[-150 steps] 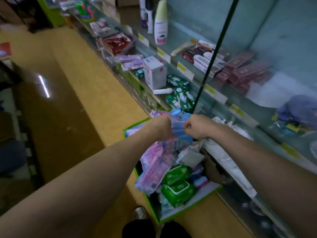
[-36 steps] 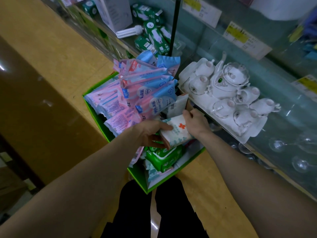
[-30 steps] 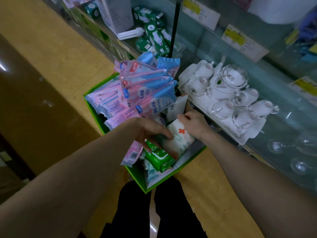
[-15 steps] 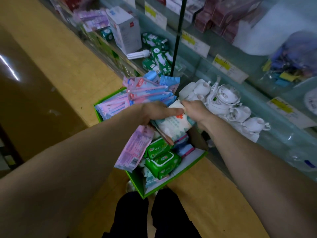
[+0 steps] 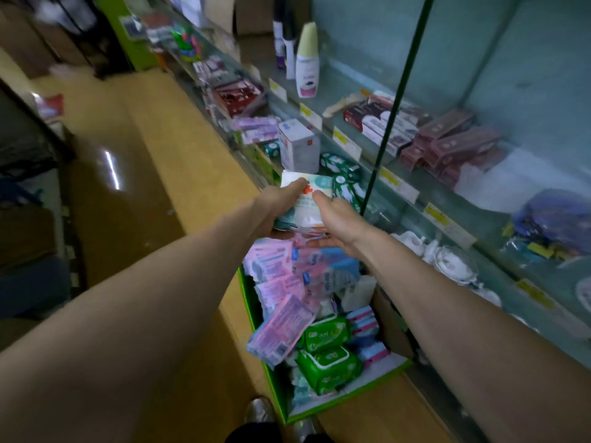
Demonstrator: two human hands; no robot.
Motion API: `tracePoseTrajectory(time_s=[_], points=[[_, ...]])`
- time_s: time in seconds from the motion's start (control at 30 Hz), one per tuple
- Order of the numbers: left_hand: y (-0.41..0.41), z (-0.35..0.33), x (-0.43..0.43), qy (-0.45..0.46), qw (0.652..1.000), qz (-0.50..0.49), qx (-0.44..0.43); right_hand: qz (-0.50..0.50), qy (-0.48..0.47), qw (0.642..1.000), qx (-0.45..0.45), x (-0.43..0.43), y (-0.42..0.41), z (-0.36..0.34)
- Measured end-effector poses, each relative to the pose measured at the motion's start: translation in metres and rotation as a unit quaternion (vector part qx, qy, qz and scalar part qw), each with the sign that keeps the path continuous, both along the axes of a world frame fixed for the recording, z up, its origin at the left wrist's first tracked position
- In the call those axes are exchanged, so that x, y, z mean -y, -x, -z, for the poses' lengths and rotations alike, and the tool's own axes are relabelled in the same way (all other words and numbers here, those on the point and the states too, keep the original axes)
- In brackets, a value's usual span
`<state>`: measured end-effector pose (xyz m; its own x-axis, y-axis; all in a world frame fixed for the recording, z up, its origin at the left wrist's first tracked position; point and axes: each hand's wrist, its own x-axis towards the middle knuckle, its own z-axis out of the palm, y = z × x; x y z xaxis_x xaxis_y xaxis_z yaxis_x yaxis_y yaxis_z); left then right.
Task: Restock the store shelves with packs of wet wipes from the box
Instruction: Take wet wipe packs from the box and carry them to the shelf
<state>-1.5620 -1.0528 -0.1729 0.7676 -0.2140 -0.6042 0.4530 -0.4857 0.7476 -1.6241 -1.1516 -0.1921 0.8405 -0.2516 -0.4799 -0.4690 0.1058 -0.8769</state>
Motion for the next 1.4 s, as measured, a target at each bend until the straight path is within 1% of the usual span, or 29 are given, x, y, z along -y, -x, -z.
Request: tracePoseTrajectory(time_s=[0.07,0.2,0.27,0.4,0.5,0.6,0.7,0.8,1.03,1.17,1.27,1.3,1.4], points=[[-0.002,-0.021,-0.012,0.007,1.000,-0.019,0.022,-0.014,0.019,0.999,0.025,-0.015,-0.011,-0.019],[-0.007,-0.064,-0.047,0.013,0.997,-0.061,0.050,-0.051,0.026,0.995,0.076,-0.050,-0.028,-0.064],[-0.009,-0.088,-0.069,0.013,0.993,-0.087,0.074,-0.075,0.058,0.990,0.108,-0.067,-0.036,-0.084],[-0.011,-0.139,-0.125,-0.001,0.980,-0.149,0.134,-0.147,0.087,0.974,0.151,-0.110,-0.048,-0.125],[-0.010,-0.168,-0.166,-0.027,0.970,-0.169,0.171,-0.203,0.097,0.960,0.170,-0.141,-0.053,-0.154],[0.000,-0.196,-0.215,-0.011,0.959,-0.209,0.190,-0.258,0.098,0.940,0.199,-0.181,-0.054,-0.185],[0.018,-0.226,-0.265,-0.014,0.947,-0.246,0.206,-0.305,0.092,0.922,0.222,-0.225,-0.046,-0.216],[0.043,-0.252,-0.317,-0.016,0.930,-0.296,0.218,-0.353,0.083,0.899,0.246,-0.272,-0.034,-0.243],[0.136,-0.314,-0.429,0.042,0.898,-0.364,0.244,-0.450,0.035,0.848,0.278,-0.390,0.013,-0.299],[0.193,-0.342,-0.491,0.020,0.880,-0.398,0.259,-0.503,0.005,0.812,0.296,-0.452,0.055,-0.323],[0.235,-0.358,-0.538,0.044,0.869,-0.425,0.250,-0.550,-0.009,0.781,0.295,-0.495,0.082,-0.338],[0.249,-0.362,-0.552,0.038,0.865,-0.434,0.249,-0.563,-0.010,0.772,0.296,-0.509,0.090,-0.343],[0.286,-0.373,-0.593,0.016,0.847,-0.462,0.263,-0.583,-0.034,0.757,0.293,-0.551,0.119,-0.353]])
